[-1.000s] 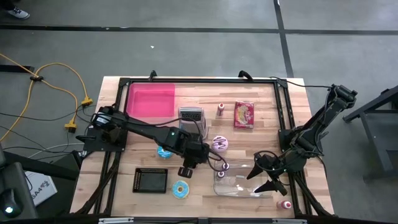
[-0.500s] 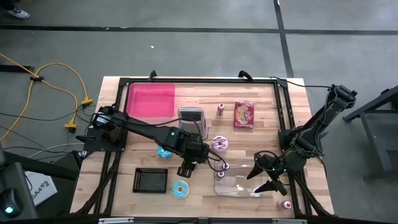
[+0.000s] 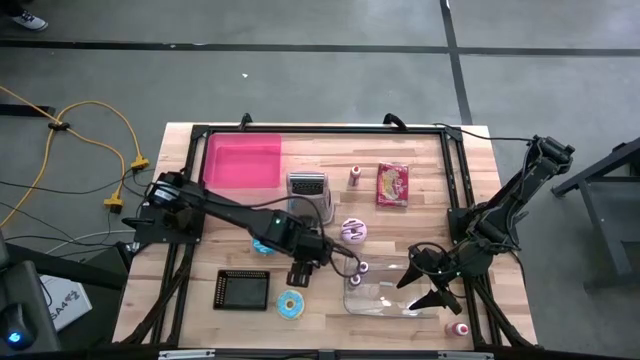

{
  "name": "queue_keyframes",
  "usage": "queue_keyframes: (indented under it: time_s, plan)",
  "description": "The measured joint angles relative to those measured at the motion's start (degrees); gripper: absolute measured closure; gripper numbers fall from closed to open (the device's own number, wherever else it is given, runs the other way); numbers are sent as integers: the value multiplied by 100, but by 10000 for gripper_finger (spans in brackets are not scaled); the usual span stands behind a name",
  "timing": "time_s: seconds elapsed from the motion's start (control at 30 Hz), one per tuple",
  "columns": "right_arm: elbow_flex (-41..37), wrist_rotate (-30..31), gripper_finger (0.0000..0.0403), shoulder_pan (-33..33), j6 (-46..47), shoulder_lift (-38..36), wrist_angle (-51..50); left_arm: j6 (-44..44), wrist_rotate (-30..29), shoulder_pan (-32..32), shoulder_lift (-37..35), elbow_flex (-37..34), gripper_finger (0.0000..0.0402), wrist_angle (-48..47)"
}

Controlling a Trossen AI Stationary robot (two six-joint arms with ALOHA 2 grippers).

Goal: Pick & Place Food Item
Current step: Put the red food coloring bottle into the transparent bin

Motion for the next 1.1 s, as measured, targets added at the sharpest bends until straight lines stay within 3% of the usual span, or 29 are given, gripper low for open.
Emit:
queue_keyframes:
  time_s: [0.3, 0.43, 0.67, 0.9, 1.1]
  plan:
    - [0, 0, 116, 0, 0, 0, 0, -156, 285, -1, 0, 0, 160, 19]
    - [0, 1, 116, 0, 0, 0, 0, -107, -190, -26, 0, 0, 160, -26]
    - [0, 1, 116, 0, 0, 0, 1, 75, -248, -324, 0, 0, 160, 41]
    - [0, 12, 116, 2, 36, 0, 3, 48, -998, -699, -37, -42, 160, -19]
    - [0, 19, 116, 2, 46, 0, 6, 33, -1205, -944, -83, -60, 160, -47]
